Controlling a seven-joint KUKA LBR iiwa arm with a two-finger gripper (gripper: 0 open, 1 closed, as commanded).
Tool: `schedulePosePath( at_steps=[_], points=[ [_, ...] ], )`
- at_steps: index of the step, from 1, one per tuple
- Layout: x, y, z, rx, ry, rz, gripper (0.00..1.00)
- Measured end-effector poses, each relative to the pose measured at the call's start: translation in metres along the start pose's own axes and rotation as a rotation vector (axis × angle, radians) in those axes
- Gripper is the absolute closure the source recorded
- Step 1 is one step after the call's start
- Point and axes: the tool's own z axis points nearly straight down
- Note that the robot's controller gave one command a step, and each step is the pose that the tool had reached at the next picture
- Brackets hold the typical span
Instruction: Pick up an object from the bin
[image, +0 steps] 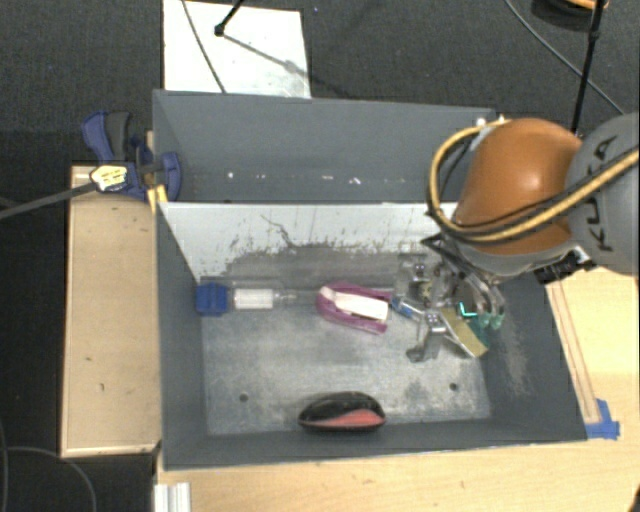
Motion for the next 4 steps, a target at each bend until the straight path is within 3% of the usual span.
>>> schedulePosePath(
  at_steps=[1,2,3,4],
  points=[
    [0.017,-0.120,0.035,0.004,-0.004,-0.179,0.00],
    [-0.048,-0.148,0.120,0.002,-0.011,-0.470,0.00],
    [-0.048,-0.149,0.118,0.003,-0.007,-0.466,1.00],
    [-0.013,-0.137,0.103,0.002,-0.009,-0.458,1.00]
  ],
)
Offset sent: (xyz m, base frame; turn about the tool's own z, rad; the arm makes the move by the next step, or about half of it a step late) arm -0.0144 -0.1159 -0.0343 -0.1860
